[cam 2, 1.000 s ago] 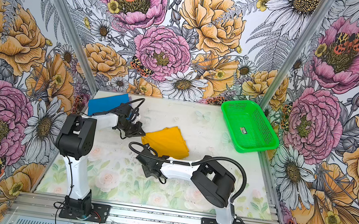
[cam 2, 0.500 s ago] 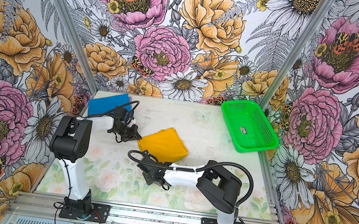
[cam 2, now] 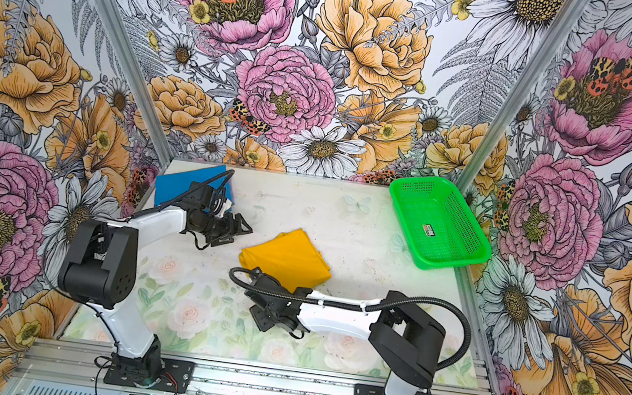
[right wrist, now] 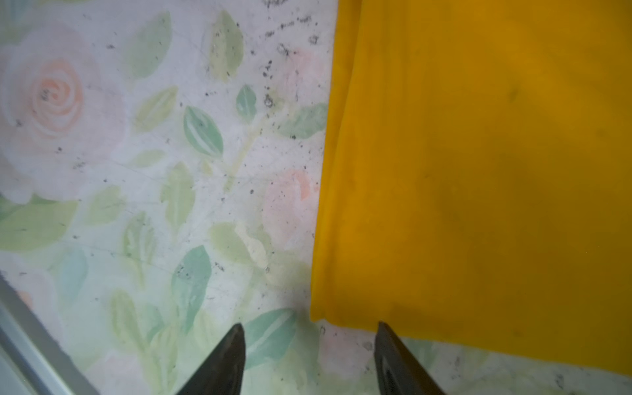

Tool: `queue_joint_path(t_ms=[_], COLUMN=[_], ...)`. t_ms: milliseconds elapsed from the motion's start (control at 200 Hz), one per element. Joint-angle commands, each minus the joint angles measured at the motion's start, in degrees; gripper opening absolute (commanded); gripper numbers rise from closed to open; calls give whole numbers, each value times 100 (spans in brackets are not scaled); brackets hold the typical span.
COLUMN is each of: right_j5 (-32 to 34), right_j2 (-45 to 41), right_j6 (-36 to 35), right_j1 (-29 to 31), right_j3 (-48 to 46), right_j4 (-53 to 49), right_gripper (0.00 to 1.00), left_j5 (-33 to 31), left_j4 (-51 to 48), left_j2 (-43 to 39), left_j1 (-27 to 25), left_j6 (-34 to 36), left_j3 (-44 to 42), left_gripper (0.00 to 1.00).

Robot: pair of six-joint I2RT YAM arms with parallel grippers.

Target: Fold and stack the t-shirts

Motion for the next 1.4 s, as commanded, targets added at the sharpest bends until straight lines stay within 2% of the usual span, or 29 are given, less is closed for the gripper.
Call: queue_joint_path(t_ms=[0,30,150,265,375,450,610,841,931,1016,1176,1281,1396], right_j5=[-419,-560,-1129,-1887,-2392,-2879,-3754,-4472,-4373,-3998,-3528,-3444,-3347], right_j2=[-702,-884,-1460,-1683,-1773,-1781,-1643,-1132,-716,-265,324,256,-206], right_j6=[172,230,425,522,390,240,92,567,675,663,713,647,409], right_j1=[-672,-878,-1938,-2931,-3566,-3777,-3871,-3927,-3947,-3979,-4044,-4044,-4028], right_j3=[-185,-284,-617,-851,-1010,-1117,-1404,-1924,-1932,-1878,-1854,-1854,-1694], right_j4=[-78,-74,-71,-63,-4,161,784,2426,2717,2668,2521,2362,1901], right_gripper=[81,86,92,92,92,92,92,92,91,91,90,89,89], left_j5=[189,306,658,847,955,1008,1324,1364,1207,960,879,910,959], left_j4=[217,220,242,507,1051,1437,2958,3186,3193,3193,3141,3019,2751], left_j2=[-262,-271,-209,42,437,922,1748,2579,2730,2753,2788,2766,2647], left_j1=[13,-23,-341,-842,-1325,-1550,-1781,-2006,-1960,-1870,-1686,-1617,-1561], left_j6=[-35,-21,41,-77,-363,-629,-1516,-1579,-1611,-1577,-1506,-1374,-1159], left_j3=[-44,-8,178,458,818,1064,1308,2032,2084,1986,1821,1747,1784], left_gripper=[99,99,99,99,99,99,99,99,99,99,99,99,99])
